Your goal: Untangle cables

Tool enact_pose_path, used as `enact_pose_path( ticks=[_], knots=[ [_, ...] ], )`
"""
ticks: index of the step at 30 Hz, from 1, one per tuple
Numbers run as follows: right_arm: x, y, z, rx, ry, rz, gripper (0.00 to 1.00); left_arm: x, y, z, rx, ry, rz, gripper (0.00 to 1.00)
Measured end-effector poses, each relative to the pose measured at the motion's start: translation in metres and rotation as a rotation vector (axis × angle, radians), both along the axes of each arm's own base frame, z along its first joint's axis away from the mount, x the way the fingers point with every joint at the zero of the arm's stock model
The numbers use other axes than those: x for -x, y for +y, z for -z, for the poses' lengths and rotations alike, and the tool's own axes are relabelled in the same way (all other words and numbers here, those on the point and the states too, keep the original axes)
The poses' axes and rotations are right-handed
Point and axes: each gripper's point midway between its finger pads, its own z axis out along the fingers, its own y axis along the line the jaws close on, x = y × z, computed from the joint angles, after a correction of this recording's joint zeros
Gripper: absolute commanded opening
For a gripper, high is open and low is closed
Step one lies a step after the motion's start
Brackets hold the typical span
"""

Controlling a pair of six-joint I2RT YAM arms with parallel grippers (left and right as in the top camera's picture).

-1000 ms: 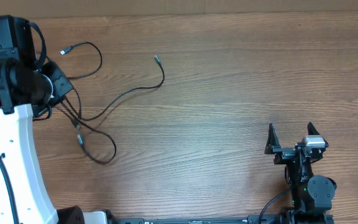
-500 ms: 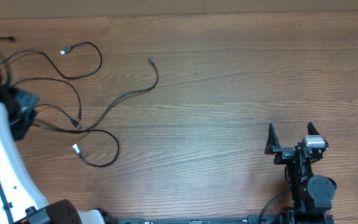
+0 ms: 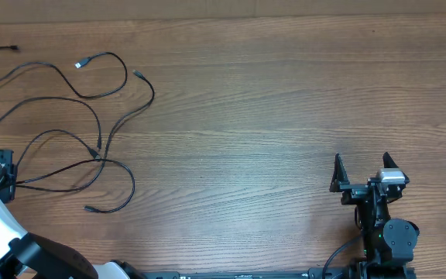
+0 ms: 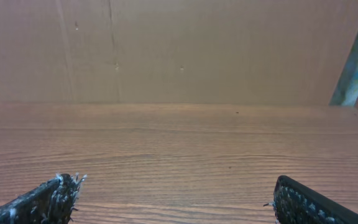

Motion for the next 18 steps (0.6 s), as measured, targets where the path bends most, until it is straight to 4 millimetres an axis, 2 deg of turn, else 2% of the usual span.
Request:
enact_pose_path(
  ticks=[6,13,16,17,18],
  knots=[
    [0.000,0.000,0.000,0.000,0.000,0.001,1.00,0.007,0.025,0.006,-0.107,0.064,-0.039,0.06],
    [0.000,0.000,0.000,0.000,0.000,0.000,1.00,0.038,0.056,0.006,-0.226,0.215,-0.123,0.08],
    [0.000,0.000,0.000,0.000,0.000,0.000,1.00,0.054,0.070,0.008,-0.257,0.268,-0.169,0.21],
    [0.000,0.000,0.000,0.000,0.000,0.000,1.00,0.058,0.074,0.010,-0.261,0.282,-0.180,0.33],
    [0.000,0.000,0.000,0.000,0.000,0.000,1.00,0.062,0.078,0.012,-0.261,0.297,-0.188,0.56]
  ],
)
